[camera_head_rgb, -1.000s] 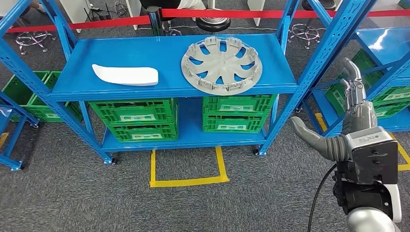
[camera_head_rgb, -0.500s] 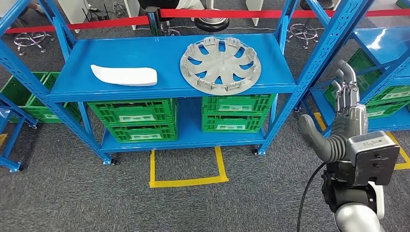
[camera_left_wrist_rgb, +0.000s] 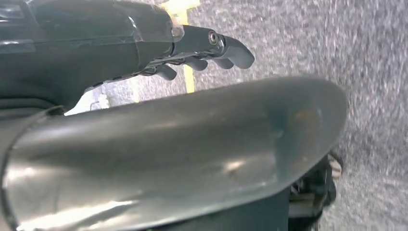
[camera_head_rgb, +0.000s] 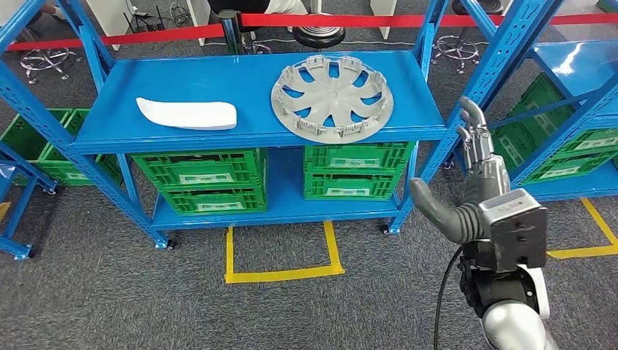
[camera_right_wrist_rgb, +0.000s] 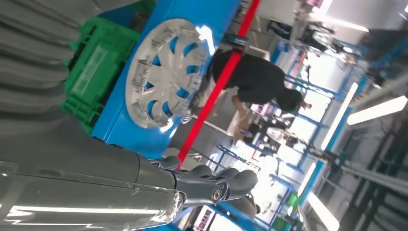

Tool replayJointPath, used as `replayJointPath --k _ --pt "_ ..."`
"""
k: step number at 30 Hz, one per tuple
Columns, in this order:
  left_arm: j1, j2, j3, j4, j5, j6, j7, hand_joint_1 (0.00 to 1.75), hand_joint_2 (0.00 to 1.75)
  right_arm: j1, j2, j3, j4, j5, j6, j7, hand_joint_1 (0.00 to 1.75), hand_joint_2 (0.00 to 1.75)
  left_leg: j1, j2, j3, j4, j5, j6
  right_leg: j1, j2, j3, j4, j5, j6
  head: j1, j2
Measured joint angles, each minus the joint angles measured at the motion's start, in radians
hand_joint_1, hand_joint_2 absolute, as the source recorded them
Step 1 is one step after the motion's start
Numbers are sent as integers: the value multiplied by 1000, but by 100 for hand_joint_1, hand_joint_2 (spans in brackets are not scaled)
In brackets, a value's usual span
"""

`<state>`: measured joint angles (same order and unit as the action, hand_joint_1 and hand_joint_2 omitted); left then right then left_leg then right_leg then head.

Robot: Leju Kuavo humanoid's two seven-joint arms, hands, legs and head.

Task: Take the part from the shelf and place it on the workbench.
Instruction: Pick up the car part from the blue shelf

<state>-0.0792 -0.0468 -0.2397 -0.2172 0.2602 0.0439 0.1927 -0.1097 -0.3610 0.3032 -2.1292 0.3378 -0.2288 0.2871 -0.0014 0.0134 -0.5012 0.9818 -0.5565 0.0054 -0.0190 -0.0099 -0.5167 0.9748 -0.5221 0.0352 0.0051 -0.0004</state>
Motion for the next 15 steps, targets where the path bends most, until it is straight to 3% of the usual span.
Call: replayJointPath --k 3,7,15 --pt "0 -21 0 0 -1 -8 -47 0 0 -25 1 21 6 12 21 26 0 175 0 0 0 0 0 0 0 0 0 0 0 0 0 0" --pt "0 -32 0 0 7 -3 -102 0 0 -56 5 48 17 -13 5 0 0 175 0 2 0 0 0 0 0 1 0 0 0 0 1 0" --pt "0 -28 0 0 38 7 -109 0 0 -86 16 88 53 -34 -42 -43 0 175 0 3 0 0 0 0 0 2 0 0 0 0 0 0"
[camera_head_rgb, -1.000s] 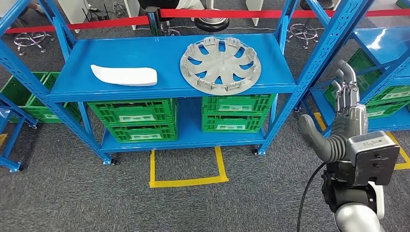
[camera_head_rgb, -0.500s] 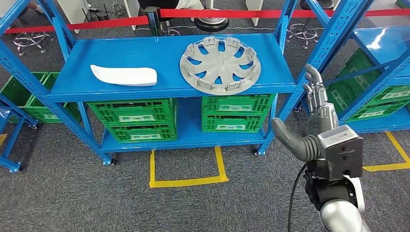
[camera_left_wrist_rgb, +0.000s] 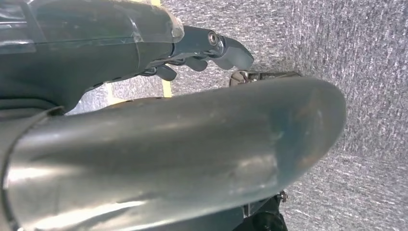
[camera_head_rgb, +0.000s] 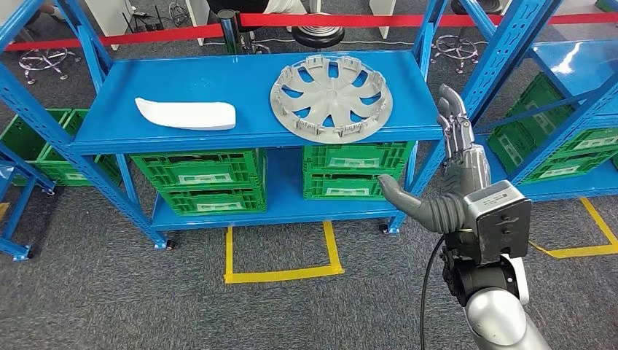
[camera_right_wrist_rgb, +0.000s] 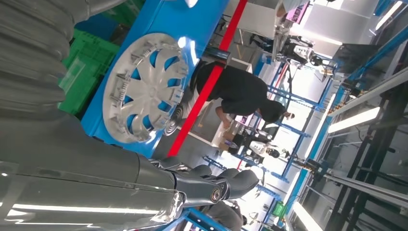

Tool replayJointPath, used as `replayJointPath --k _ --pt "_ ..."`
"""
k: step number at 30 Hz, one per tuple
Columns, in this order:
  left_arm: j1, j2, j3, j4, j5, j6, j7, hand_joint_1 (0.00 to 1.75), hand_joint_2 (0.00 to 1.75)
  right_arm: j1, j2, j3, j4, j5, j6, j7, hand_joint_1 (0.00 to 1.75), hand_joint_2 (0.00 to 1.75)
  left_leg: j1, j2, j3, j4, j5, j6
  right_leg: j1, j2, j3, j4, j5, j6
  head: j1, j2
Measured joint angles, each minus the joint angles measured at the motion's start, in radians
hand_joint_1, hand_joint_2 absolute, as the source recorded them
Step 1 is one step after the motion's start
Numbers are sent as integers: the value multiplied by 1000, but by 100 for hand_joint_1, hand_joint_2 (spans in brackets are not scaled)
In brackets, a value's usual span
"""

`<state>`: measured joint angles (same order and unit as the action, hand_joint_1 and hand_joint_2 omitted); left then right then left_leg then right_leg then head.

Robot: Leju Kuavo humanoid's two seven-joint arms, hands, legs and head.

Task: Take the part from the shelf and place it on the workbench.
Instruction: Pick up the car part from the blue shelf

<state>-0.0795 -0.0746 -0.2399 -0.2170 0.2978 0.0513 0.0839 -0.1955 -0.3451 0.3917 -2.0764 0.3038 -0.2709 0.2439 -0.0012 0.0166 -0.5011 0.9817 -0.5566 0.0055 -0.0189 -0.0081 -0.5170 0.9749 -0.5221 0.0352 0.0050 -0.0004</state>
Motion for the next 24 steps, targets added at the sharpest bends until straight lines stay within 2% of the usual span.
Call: replayJointPath --k 15,21,24 --pt "0 4 0 2 0 -14 -3 0 0 19 1 32 12 12 -28 -2 0 175 -1 -6 0 2 -1 1 -1 0 0 -1 0 1 0 0" --pt "0 6 0 3 0 -18 -3 0 0 27 1 38 11 20 -32 4 0 175 -5 -10 -4 10 -4 7 -3 -2 0 -3 3 6 -4 0" --pt "0 6 0 3 -1 -18 -4 0 0 28 1 40 10 20 -32 5 0 175 0 -11 -1 0 3 19 -3 -2 -2 2 -4 15 -4 0"
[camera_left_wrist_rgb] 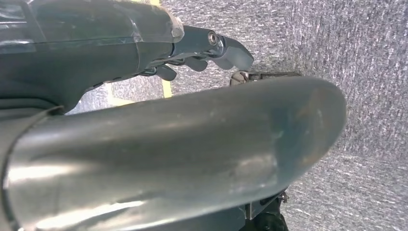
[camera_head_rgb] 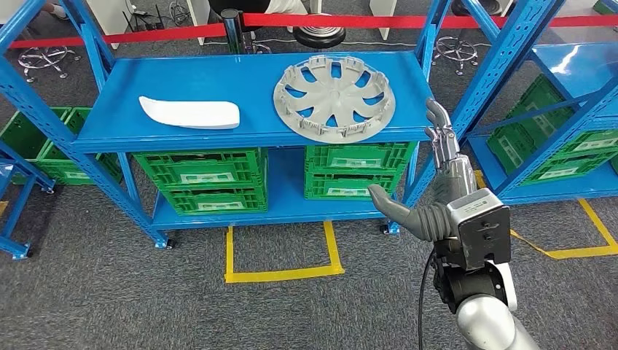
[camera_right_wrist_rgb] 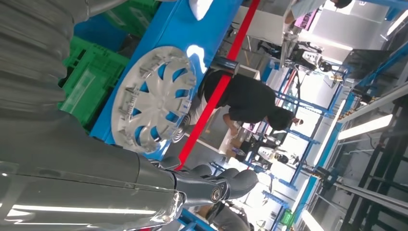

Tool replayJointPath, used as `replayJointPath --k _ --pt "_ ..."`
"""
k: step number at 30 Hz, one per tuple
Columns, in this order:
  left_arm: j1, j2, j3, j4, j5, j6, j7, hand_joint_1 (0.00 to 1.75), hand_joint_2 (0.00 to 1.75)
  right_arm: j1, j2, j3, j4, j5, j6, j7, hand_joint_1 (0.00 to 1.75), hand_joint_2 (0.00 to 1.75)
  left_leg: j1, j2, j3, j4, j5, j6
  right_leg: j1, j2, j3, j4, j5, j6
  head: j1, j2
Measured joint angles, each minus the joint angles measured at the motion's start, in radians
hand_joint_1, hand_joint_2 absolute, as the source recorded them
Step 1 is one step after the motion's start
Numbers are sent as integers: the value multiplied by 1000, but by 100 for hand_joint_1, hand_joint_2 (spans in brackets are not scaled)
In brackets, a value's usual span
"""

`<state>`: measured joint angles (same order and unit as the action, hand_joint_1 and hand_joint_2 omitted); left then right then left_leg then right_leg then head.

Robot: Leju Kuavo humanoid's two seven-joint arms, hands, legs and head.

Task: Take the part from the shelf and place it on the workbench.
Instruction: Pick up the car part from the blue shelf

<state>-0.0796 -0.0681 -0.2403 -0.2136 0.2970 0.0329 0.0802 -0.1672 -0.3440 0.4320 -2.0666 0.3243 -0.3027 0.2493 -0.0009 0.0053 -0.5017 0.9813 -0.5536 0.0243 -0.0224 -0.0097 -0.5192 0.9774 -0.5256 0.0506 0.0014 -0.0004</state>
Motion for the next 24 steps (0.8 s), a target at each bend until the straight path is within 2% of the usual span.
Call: replayJointPath --k 2,4,5,6,7,9,10,11,12,15,16,17,18,19,20,21,22,24 --pt "0 0 0 0 0 0 -1 0 0 2 -1 0 -1 1 0 0 0 175 7 1 6 -9 6 8 0 2 -33 72 -39 5 8 0" --pt "0 0 -1 0 -1 0 -1 0 0 7 -1 1 0 1 -1 1 0 175 7 0 7 -10 5 11 0 4 -104 209 -91 8 19 0" --pt "0 0 -3 1 -1 0 -1 0 0 10 -1 1 1 1 -1 1 0 175 6 -1 9 -10 3 11 0 4 -137 262 -100 9 24 0" --pt "0 0 -4 1 -1 0 -1 0 0 12 -1 1 1 1 -1 2 0 175 6 -3 13 -9 0 10 0 4 -156 283 -90 9 28 0" --pt "0 0 -6 1 -1 0 -1 0 0 13 -1 1 2 1 -1 2 0 175 7 -5 19 -9 -5 8 0 4 -157 264 -59 8 32 0" --pt "0 0 -7 2 -1 0 -1 0 0 13 -1 1 2 1 -1 2 0 175 7 -8 35 -10 -17 1 0 4 -115 148 24 1 39 0" --pt "-1 0 -8 2 -1 0 -1 0 0 13 -1 1 2 1 -1 2 0 175 6 -9 40 -8 -23 -4 2 4 -92 94 49 -4 42 0" --pt "-1 0 -8 2 -1 0 -1 0 0 12 -1 1 1 1 -1 2 0 175 5 -9 41 -7 -28 -10 4 4 -76 56 55 -10 44 0" --pt "-2 1 -10 2 -1 0 -2 0 0 13 -1 1 1 1 -2 2 0 175 4 -8 38 -7 -31 -15 6 5 -70 41 47 -16 44 0" --pt "-2 2 -15 2 -1 0 -2 0 0 13 -1 1 0 2 -3 3 0 175 3 -4 37 -3 -43 -31 6 9 -62 27 35 -34 36 0" --pt "-3 2 -15 2 -1 0 -2 0 0 12 -1 1 -1 2 -3 3 0 175 4 -3 29 18 -56 -36 4 9 -57 23 33 -40 31 0" --pt "-3 2 -16 2 -1 0 -2 0 0 11 -1 1 -2 2 -3 3 0 175 6 -4 7 62 -78 -41 3 8 -51 20 30 -45 24 0" --pt "-4 3 -16 2 -1 0 -2 0 0 11 -1 2 -2 2 -3 3 0 175 8 -4 -30 129 -104 -44 3 7 -47 19 27 -49 17 0" --pt "-3 3 -16 3 -1 0 -2 0 0 11 -1 2 -2 2 -3 3 0 175 9 -5 -78 204 -128 -46 4 6 -45 19 24 -52 10 0" --pt "-2 3 -16 3 -1 0 -2 0 0 12 -1 2 -2 2 -3 3 0 175 10 -5 -125 268 -140 -48 4 7 -43 19 20 -54 4 0" --pt "-2 3 -16 4 -1 0 -2 0 0 13 -1 3 -1 2 -3 3 0 175 10 -5 -158 298 -130 -49 4 8 -38 20 15 -53 0 0" --pt "-1 3 -16 4 -1 0 -2 0 0 13 -1 3 -1 2 -3 3 0 175 10 -5 -171 291 -98 -49 4 9 -31 20 9 -52 -3 0" --pt "-1 4 -17 5 -1 -1 -2 0 0 13 -1 3 -1 2 -3 3 0 175 11 -5 -145 185 1 -46 3 11 -10 20 -6 -45 -9 0"
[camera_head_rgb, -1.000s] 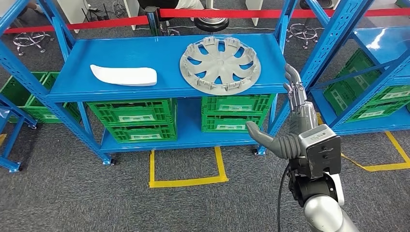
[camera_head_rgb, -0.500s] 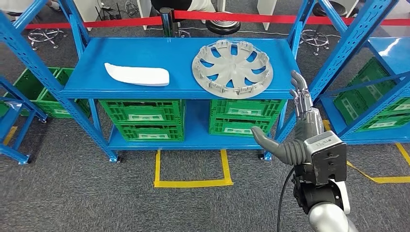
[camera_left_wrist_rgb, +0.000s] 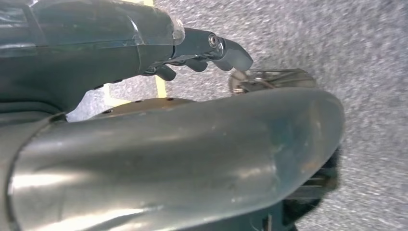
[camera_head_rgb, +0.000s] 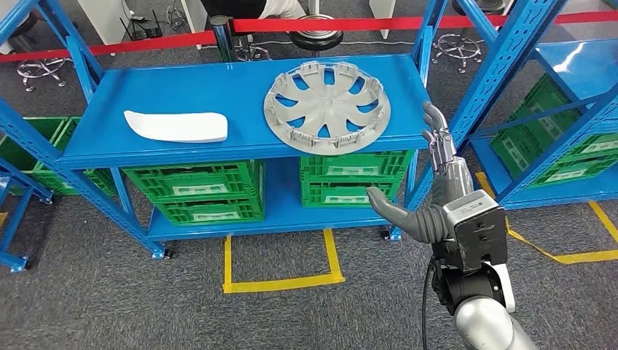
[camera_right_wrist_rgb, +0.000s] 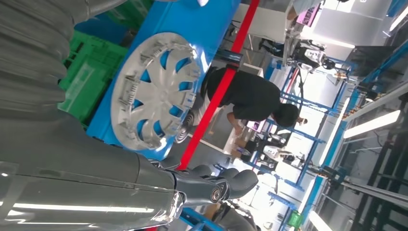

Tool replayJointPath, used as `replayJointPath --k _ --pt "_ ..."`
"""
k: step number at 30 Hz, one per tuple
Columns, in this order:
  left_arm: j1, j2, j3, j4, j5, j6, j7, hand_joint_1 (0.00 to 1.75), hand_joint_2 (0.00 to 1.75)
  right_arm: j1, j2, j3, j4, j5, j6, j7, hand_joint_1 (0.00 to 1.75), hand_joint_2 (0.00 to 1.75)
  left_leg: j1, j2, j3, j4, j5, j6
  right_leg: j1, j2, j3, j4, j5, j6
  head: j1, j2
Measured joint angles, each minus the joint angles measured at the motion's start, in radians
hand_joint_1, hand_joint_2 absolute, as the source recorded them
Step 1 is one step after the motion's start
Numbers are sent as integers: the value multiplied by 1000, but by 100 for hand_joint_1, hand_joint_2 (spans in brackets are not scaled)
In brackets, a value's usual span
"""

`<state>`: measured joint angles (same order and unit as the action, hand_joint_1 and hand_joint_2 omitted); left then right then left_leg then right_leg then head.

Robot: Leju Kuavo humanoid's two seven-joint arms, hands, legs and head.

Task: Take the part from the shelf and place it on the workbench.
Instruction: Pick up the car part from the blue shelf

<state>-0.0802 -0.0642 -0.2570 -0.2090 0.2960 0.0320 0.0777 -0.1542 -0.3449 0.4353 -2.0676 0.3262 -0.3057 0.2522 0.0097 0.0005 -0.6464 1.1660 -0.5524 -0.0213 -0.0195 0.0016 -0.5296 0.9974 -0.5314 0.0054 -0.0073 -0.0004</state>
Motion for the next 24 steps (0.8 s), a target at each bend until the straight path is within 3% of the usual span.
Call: replayJointPath --k 1,2,7,9,11,12,13,14,16,18,19,22,24 --pt "0 0 0 0 0 0 0 0 0 -1 0 0 0 0 0 0 0 175 -1 0 20 -52 33 2 1 1 8 1 -7 5 -3 0" --pt "0 1 -1 0 0 -1 0 0 0 -1 0 0 1 0 0 0 0 175 -2 1 37 -95 46 7 2 2 12 2 -13 11 -7 0" --pt "0 2 -3 2 0 1 -3 0 0 -2 0 -1 0 -1 -3 0 0 175 -2 -1 57 -129 29 34 3 2 9 18 -34 34 6 0" --pt "-1 2 -6 2 -1 4 -1 0 0 -1 0 -2 0 -1 -3 0 0 175 -1 1 65 -132 25 44 3 1 -37 111 -78 41 19 0" --pt "-1 2 -8 2 -2 8 2 0 0 2 0 -2 1 -2 -4 0 0 175 -6 3 71 -131 18 52 3 1 -117 248 -124 42 33 0" --pt "-1 2 -8 2 -3 10 4 0 0 5 0 -2 2 -2 -4 0 0 175 -9 3 75 -131 14 55 4 1 -148 291 -126 40 38 0" --pt "0 2 -9 2 -4 12 5 0 0 7 0 -2 2 -2 -4 0 0 175 -12 3 81 -131 10 58 5 1 -161 293 -104 35 43 0" --pt "0 2 -9 2 -4 12 6 0 0 8 0 -2 2 -2 -5 0 0 175 -16 2 89 -131 5 59 8 1 -155 257 -64 27 48 0" --pt "-1 0 -11 2 -4 13 8 0 0 9 -1 -2 2 -2 -5 0 0 175 -23 1 104 -133 -6 60 19 2 -111 133 20 0 53 0" --pt "-3 -2 -14 2 -5 13 9 0 0 10 -2 -2 0 -2 -6 0 0 175 -23 0 108 -133 -14 55 30 1 -78 56 48 -21 52 0" --pt "-3 -4 -15 2 -5 13 10 0 0 10 -2 -2 0 -2 -7 0 0 175 -22 0 107 -133 -15 53 31 0 -71 45 42 -18 51 0" --pt "-3 -5 -16 3 -6 13 11 0 0 12 -1 -2 -1 -2 -8 0 0 175 -20 2 105 -132 -18 53 30 0 -65 27 34 10 52 0" --pt "-4 -5 -17 3 -7 13 11 0 0 12 -1 -2 0 -2 -8 0 0 175 -20 1 107 -134 -18 53 30 0 -64 27 33 11 47 0"
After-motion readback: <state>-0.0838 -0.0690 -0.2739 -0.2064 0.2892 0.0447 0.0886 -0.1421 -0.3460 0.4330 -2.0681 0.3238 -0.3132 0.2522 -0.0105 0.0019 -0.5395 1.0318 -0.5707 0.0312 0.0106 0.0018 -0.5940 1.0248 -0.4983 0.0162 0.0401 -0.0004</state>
